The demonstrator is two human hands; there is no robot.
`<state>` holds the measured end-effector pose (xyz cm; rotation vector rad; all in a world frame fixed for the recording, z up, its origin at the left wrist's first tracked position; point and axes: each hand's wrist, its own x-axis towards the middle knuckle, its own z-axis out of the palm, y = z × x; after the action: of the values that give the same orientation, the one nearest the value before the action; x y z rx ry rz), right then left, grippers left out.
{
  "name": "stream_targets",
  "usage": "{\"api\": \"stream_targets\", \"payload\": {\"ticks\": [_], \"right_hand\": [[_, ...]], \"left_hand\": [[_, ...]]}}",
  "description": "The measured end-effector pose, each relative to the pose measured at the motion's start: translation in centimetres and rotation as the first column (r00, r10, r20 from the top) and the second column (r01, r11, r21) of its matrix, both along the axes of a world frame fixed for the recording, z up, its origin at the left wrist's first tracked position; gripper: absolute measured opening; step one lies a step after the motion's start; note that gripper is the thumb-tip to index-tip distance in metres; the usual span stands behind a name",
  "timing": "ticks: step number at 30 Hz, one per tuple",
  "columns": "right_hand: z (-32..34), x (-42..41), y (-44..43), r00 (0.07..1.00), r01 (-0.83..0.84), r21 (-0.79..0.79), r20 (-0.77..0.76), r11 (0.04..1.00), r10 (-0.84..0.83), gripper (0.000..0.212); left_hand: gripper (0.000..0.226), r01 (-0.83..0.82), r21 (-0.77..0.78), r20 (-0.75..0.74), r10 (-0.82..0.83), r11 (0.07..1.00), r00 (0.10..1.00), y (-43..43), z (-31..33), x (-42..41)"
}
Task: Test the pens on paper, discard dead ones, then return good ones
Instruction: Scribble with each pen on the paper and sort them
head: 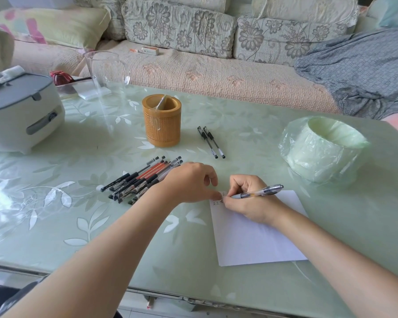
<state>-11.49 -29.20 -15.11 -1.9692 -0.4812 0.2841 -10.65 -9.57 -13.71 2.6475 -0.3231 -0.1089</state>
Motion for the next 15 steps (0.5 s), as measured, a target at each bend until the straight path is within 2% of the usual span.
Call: {"api": "stream_targets", "payload": {"ticks": [5,15], "right_hand": [[0.14,-0.03,0.07,1.0,0.003,-0.044,0.002,0.999,-0.003,0.026],[0.13,-0.25,0.13,1.0,0.001,-0.015,0.021,1.0,-0.001,0.025]], "left_hand": [[0.035,-0.005,-0.004,-0.004,0.005,1.0,1.0,-0.02,0.05,-0.02],[0.034,-0.002,-0.006,-0.008,0.002,1.0,1.0,0.03,-0.05,0.06]]}}
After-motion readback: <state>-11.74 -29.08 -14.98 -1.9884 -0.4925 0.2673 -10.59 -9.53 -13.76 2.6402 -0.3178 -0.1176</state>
